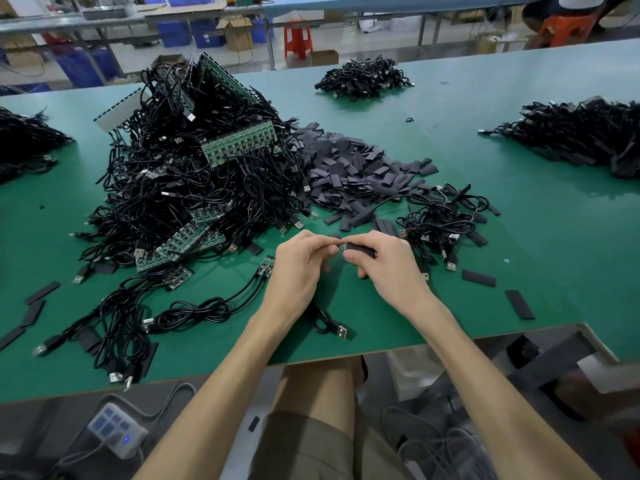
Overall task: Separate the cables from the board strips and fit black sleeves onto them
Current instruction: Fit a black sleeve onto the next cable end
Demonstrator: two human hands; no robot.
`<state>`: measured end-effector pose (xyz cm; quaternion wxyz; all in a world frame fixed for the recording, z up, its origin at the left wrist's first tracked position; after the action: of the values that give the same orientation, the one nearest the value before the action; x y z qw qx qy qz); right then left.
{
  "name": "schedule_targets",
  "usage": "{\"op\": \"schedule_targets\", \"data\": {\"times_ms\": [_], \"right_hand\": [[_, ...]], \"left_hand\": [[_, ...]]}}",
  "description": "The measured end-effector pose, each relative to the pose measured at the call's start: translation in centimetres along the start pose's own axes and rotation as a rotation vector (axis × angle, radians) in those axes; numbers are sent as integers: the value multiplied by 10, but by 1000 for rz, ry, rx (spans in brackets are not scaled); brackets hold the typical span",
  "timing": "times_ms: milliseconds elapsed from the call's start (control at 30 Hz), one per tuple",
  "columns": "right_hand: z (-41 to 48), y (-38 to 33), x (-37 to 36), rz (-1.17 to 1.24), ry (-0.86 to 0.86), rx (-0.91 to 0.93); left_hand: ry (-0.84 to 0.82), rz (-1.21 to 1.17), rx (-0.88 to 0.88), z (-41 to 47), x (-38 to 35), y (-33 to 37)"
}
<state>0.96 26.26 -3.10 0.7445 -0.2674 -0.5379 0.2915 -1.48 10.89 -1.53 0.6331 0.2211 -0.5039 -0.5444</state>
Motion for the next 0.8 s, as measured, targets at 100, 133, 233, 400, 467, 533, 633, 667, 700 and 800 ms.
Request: {"op": "schedule_targets", "data": {"times_ms": [100,133,233,400,467,533,633,667,700,800], "right_hand": [[0,-4,-1,-14,-20,27],[-1,-5,-2,-24,-25,36],[-1,-7,-4,-52,-42,61],[-3,-14,-10,-76,-106,127],[-3,-13,-7,-51,-78,111],[-3,-8,-3,-15,-31,63],[-1,1,4,76,46,-30],[-1,4,5,114,58,-56],[-1,6,6,152,62,-76],[-2,8,7,216,53,-98]], "left_hand": [[-14,22,-26,0,-1,1],[-17,24,-31,0,-2,2],[-10,-61,42,0,-1,-6],[-15,-179,104,-2,-3,-14],[-19,-197,100,-1,-3,-12],[-23,-245,101,0,-3,-11],[-62,-342,134,1,-5,-11],[-79,-364,156,1,-6,-12],[-84,-369,170,1,-7,-12],[-67,-333,167,0,-4,-12]]}}
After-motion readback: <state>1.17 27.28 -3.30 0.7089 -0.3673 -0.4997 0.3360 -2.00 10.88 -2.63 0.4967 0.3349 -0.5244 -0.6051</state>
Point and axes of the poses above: each hand's wrist, its own z-axis towards the middle knuckle, its own x-axis out of the back of the hand, y = z × x, the point moved 8 cm from there along z, towards the middle knuckle, and after that the axes turned 9 degrees about -z, right-handed, at the moved point
